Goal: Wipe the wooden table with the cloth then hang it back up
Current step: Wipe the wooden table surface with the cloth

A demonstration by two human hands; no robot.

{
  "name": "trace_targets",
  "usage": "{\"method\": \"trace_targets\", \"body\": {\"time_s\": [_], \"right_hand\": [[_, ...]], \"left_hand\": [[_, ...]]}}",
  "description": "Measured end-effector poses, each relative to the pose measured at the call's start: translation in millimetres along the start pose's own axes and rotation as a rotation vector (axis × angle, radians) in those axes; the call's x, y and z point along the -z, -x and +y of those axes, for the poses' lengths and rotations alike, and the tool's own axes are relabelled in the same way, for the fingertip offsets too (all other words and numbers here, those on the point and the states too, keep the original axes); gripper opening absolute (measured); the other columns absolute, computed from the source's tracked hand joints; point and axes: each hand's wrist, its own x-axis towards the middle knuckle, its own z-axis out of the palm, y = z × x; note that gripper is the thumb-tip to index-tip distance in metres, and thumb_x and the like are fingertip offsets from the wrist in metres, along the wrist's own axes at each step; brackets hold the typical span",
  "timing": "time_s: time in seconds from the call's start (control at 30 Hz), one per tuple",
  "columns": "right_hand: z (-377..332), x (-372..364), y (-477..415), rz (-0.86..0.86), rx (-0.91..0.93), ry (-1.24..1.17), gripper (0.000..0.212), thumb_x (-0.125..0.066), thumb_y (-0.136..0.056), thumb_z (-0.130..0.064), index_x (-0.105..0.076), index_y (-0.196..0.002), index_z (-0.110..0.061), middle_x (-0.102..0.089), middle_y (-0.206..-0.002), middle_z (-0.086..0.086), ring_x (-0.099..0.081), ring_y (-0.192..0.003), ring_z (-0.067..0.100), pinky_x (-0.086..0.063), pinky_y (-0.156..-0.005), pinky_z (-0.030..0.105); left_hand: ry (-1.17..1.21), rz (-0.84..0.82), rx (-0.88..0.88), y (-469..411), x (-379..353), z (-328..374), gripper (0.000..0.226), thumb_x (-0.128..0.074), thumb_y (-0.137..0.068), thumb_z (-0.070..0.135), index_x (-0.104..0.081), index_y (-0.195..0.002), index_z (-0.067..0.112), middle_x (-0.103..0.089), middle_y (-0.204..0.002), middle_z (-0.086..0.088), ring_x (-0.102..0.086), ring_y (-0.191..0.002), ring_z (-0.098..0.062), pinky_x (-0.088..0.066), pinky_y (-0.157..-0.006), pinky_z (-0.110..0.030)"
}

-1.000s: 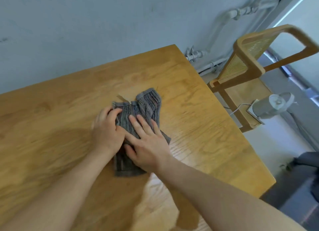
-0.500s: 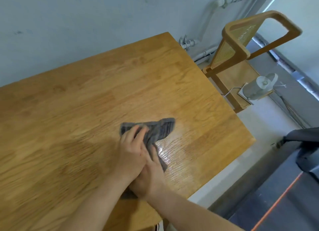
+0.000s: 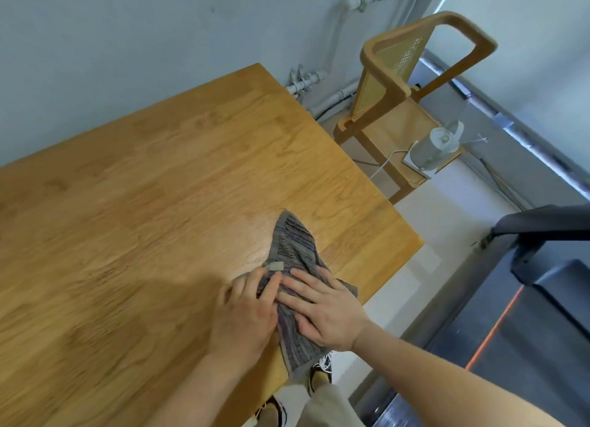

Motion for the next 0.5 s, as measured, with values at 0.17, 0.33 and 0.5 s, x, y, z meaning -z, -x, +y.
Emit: {"method": "trace_targets", "body": {"time_s": [0.17, 0.33, 0.5], "right_hand": [[67.5, 8.7, 19.3, -0.004, -0.042, 0.014, 0.053, -0.039, -0.095, -0.039, -0.034, -0.147, -0.033, -0.031, -0.155, -0.006, -0.024, -0.145, 0.017, -0.018, -0.116, 0.044], [132.9, 14.0, 29.6, 0.043, -0.043, 0.034, 0.053, -0.035, -0.094, -0.04, -0.035, -0.147, -0.033, -0.031, -0.155, -0.006, -0.024, -0.145, 0.017, -0.018, -0.116, 0.043], [195.8, 22.6, 33.6, 0.061, -0.031, 0.012, 0.055, -0.037, -0.091, -0.042, -0.04, -0.145, -0.033, -0.035, -0.153, -0.007, -0.029, -0.142, 0.015, -0.02, -0.112, 0.041]], "left_hand": [[0.003, 0.038, -0.125, -52.6, -11.9, 41.4, 0.051, -0.057, -0.086, 0.032, -0.05, -0.135, 0.019, -0.054, -0.129, -0.007, -0.054, -0.109, -0.026, -0.045, -0.089, -0.039], [-0.008, 0.088, -0.171, -104.5, -21.8, 81.8, 0.054, -0.052, -0.088, 0.032, -0.044, -0.14, 0.017, -0.051, -0.132, -0.008, -0.051, -0.111, -0.027, -0.043, -0.094, -0.041], [-0.015, 0.096, -0.072, -152.8, -25.4, 126.2, 0.061, -0.055, -0.085, 0.034, -0.041, -0.142, 0.021, -0.049, -0.131, -0.004, -0.051, -0.108, -0.027, -0.044, -0.093, -0.042]]}}
